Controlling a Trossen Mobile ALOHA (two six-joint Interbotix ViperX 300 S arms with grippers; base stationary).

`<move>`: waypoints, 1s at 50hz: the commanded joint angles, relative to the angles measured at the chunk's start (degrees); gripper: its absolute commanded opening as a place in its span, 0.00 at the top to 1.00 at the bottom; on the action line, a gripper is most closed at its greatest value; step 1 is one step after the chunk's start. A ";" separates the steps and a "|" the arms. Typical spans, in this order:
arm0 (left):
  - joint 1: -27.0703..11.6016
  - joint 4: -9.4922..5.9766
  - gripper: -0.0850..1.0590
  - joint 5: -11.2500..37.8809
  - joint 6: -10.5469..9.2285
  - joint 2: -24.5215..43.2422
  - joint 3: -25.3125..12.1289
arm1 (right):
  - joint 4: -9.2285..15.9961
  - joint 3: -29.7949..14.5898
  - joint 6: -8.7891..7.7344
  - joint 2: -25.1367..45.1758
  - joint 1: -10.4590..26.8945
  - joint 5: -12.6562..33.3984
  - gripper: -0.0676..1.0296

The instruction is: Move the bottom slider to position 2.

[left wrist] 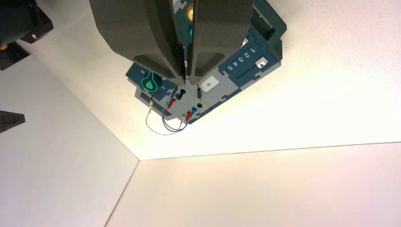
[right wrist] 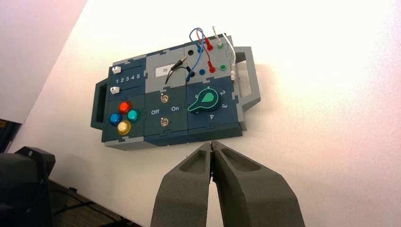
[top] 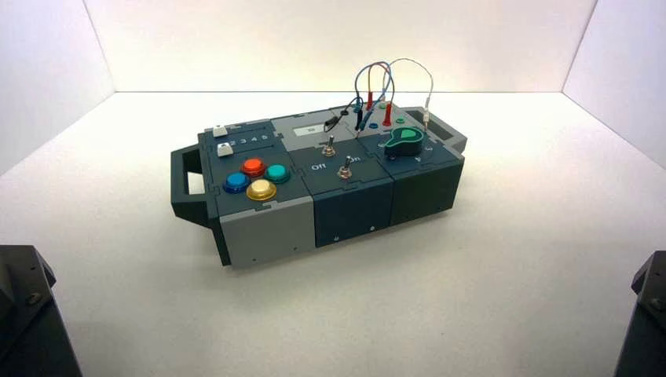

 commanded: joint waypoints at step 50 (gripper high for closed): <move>-0.09 0.70 0.89 -0.88 0.53 3.60 -1.49 | 0.18 -1.14 -0.09 0.35 0.09 -0.09 0.96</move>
